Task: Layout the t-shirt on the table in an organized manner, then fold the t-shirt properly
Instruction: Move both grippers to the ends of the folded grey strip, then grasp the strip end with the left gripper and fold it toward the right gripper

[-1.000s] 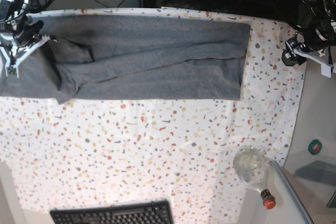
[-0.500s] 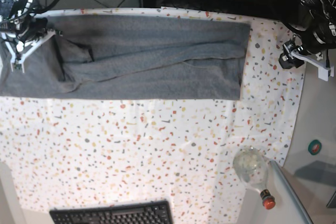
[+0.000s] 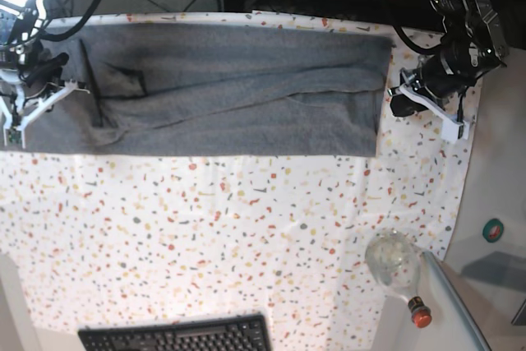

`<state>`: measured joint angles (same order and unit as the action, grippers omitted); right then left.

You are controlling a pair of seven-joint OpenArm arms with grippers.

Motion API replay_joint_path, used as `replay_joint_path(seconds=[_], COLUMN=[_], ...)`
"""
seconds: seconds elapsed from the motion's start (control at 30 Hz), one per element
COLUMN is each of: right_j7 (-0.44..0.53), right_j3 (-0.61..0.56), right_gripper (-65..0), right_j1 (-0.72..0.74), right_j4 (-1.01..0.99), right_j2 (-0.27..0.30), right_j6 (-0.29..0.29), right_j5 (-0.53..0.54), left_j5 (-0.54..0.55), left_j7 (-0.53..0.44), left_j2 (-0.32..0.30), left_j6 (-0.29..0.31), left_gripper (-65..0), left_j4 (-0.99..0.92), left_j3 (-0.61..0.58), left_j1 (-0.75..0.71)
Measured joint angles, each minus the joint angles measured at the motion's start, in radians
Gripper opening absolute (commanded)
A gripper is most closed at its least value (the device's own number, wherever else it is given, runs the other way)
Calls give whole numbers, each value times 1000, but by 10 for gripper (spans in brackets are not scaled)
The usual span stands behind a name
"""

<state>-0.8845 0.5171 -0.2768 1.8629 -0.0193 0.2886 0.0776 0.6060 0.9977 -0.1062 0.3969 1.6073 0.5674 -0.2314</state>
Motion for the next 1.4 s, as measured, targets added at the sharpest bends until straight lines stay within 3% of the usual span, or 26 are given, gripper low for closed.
replay_joint_path(seconds=[0.13, 0.17, 0.3, 0.37, 0.43, 0.53, 0.73, 0.87, 1.07, 1.2, 1.3, 1.4], right_j7=[14, 14, 14, 14, 13, 14, 14, 14, 14, 14, 14, 14], right_j3=[0, 0, -3, -5, -6, -6, -7, -7, 1, 0, 0, 0], right_gripper=[-650, -650, -650, -650, -650, -650, -650, -650, -650, -650, -650, -650], right_j1=[8, 8, 7, 10, 8, 8, 8, 10, 4, 5, 4, 5], right_j4=[-9, -16, -24, -49, -64, -76, -85, -85, -85, -85, -85, -84], right_j2=[0, 0, 0, 0, 0, 0, 0, 0, 0, 0, 0, 0], right_j6=[0, 0, 0, 0, 0, 0, 0, 0, 0, 0, 0, 0], right_j5=[3, 3, 3, 4, 3, 3, 3, 4, 2, 3, 3, 4], left_j5=[122, 150, 270, 295, 300, 293, 293, 258, 233, 238, 233, 241], left_j7=[-2, -7, 0, -1, -7, -7, -14, -116, -155, -167, -148, -146], left_j2=[1, -5, -50, -67, -68, -66, -84, -87, -100, -103, -117, -137], left_j6=[4, 2, 0, 1, 1, 1, 3, 18, 22, 23, 23, 29], left_gripper=[-650, -596, -262, -145, -84, -66, -71, -71, -102, -367, -627, -650], left_j4=[-18, -32, -91, -114, -150, -219, -309, -349, -358, -406, -478, -495], left_j3=[92, 110, 151, 147, 147, 145, -47, -88, -151, -182, -185, -179], left_j1=[-1, -7, -26, -20, -9, -7, 21, 32, 34, 48, 88, 95])
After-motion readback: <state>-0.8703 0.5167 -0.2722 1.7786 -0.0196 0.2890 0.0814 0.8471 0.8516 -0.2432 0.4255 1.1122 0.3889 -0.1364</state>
